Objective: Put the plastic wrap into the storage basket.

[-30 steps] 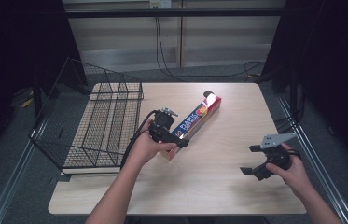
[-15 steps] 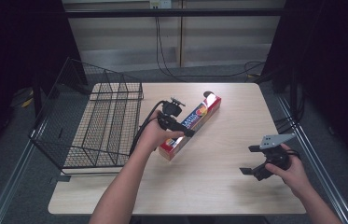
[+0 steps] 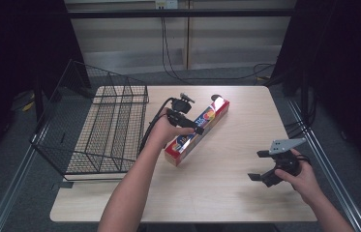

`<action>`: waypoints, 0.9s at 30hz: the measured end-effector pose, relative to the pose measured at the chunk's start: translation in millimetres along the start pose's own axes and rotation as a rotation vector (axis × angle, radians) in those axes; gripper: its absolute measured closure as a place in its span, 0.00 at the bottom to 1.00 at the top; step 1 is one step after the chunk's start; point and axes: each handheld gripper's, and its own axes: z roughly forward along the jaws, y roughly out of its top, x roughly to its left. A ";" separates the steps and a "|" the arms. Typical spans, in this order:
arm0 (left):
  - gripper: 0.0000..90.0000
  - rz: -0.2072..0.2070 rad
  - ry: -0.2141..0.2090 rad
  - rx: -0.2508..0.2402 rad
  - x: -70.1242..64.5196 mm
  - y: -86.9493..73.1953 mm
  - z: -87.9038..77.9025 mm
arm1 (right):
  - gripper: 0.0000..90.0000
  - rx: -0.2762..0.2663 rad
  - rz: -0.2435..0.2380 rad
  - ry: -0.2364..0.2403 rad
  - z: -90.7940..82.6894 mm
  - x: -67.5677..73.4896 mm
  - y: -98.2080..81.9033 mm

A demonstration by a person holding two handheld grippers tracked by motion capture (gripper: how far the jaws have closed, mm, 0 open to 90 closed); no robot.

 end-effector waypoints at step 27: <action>0.10 0.001 0.019 0.062 4.8 22.0 38.8 | 0.03 -0.012 -0.006 0.008 0.1 -0.1 0.2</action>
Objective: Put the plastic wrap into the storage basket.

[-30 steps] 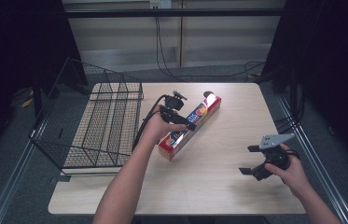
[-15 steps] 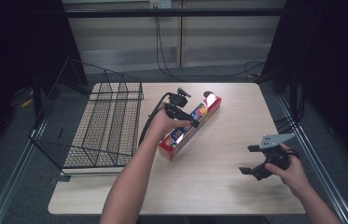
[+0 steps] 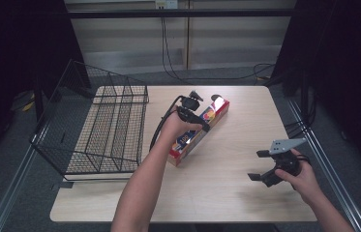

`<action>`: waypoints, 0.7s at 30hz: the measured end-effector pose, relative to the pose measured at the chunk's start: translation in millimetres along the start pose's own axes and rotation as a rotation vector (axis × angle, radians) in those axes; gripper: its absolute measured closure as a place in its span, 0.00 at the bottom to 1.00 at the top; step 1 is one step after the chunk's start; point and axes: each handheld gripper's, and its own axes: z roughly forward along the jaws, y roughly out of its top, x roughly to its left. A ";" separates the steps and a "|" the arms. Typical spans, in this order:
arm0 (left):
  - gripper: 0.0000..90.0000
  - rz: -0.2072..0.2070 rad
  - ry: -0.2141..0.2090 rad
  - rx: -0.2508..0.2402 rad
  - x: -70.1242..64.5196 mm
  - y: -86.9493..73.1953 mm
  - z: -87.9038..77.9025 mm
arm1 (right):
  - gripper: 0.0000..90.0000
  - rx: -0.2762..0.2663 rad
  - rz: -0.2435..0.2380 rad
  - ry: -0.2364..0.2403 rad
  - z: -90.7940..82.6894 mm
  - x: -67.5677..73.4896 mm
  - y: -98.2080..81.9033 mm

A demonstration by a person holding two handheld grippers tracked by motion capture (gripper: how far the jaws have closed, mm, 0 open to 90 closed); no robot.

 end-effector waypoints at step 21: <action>0.12 -0.010 0.027 0.038 10.5 7.1 24.9 | 0.03 -0.004 -0.007 0.008 0.1 0.5 1.2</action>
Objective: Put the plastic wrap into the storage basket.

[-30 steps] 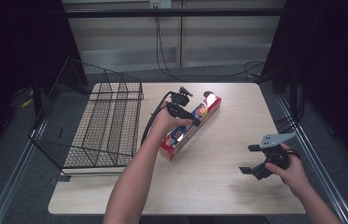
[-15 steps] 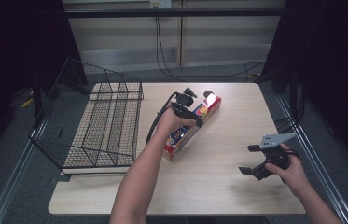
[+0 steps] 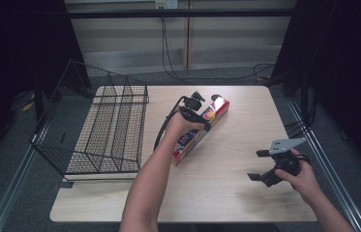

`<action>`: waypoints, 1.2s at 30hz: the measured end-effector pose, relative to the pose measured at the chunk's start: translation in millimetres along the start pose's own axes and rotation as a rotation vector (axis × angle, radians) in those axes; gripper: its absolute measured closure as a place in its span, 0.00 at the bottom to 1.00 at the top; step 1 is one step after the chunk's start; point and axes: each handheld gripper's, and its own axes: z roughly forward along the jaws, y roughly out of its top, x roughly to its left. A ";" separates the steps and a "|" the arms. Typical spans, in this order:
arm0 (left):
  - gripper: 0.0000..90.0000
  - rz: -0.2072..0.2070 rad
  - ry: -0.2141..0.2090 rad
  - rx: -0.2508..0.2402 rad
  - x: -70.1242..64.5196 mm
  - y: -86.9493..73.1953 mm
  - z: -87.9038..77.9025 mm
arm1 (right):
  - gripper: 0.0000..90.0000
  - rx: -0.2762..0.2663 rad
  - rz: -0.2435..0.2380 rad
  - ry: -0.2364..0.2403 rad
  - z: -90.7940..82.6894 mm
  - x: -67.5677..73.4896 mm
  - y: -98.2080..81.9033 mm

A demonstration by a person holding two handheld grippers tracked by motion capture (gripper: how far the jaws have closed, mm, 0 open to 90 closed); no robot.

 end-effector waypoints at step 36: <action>0.51 0.014 0.087 0.239 -4.7 11.4 5.2 | 0.03 -0.012 -0.009 0.012 -1.4 -2.3 0.3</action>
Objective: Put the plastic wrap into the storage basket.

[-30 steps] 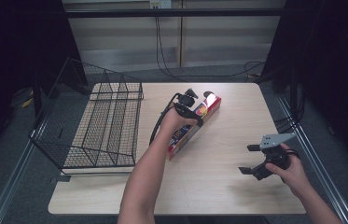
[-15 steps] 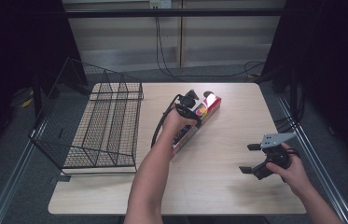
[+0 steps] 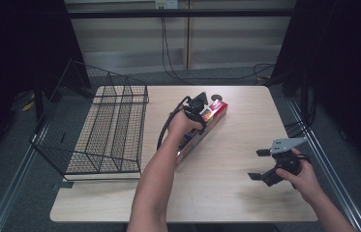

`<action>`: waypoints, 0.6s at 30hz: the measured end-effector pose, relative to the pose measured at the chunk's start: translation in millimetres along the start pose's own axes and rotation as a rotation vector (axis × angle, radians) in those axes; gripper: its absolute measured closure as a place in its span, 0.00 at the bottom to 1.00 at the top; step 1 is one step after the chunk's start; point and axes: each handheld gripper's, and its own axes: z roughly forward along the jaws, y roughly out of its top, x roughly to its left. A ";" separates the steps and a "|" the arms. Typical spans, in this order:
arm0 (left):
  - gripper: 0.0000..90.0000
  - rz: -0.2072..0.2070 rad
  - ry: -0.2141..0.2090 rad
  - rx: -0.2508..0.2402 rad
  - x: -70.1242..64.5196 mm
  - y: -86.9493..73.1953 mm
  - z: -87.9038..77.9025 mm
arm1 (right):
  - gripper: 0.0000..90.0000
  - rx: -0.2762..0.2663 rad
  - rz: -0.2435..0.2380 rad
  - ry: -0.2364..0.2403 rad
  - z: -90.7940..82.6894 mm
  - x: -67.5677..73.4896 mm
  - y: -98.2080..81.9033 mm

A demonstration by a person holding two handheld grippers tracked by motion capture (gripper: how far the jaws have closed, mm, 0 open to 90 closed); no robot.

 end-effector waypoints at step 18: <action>0.51 -0.071 -0.006 0.032 10.5 -16.7 -59.0 | 0.03 -0.013 0.000 -0.006 -0.3 0.0 0.2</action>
